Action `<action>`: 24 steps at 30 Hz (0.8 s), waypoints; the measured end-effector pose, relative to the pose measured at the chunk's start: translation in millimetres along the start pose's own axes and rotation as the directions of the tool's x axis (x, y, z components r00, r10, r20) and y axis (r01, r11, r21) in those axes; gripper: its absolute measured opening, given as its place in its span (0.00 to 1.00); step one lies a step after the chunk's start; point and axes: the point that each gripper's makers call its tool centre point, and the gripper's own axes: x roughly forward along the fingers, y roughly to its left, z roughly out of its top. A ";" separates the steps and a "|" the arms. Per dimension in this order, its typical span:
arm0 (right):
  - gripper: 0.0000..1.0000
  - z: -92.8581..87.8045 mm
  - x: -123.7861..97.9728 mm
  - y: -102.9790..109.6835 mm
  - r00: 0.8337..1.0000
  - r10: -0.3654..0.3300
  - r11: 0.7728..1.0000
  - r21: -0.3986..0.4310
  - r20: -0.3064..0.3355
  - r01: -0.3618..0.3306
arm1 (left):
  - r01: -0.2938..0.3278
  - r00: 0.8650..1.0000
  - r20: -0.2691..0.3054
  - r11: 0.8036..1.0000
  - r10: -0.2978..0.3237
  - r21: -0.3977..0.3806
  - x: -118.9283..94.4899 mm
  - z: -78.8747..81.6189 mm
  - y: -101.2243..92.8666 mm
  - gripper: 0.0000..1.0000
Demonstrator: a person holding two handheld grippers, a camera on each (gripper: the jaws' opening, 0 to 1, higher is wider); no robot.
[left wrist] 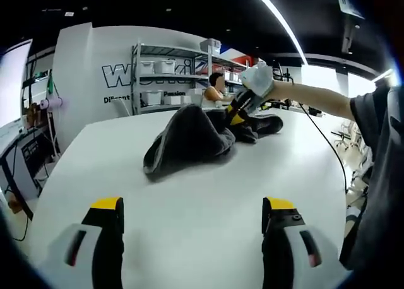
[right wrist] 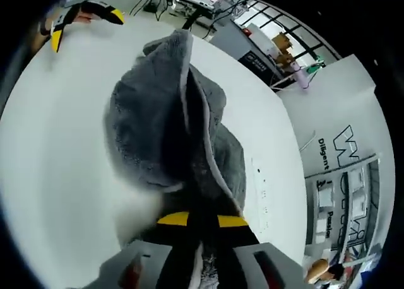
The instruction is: Fold the towel on the table until its edges align and the towel forms a compact rectangular stack.
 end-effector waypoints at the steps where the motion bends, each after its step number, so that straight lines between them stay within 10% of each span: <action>1: 0.06 -1.1 -1.0 0.2 1.000 0.000 1.000 0.000 0.001 0.000 | 0.001 1.000 0.000 1.000 -0.001 -0.001 -0.2 -0.1 -0.1 0.95; 12: 0.03 -7.4 -63.9 -15.6 0.988 -0.122 0.992 0.036 0.098 0.119 | 0.004 1.000 0.000 1.000 -0.004 0.014 2.6 4.8 -4.1 0.95; 24: 0.03 -88.9 -158.8 -17.5 0.944 -0.326 0.931 0.188 0.049 0.312 | 0.015 1.000 0.001 0.999 -0.015 0.029 6.9 9.9 -16.7 0.95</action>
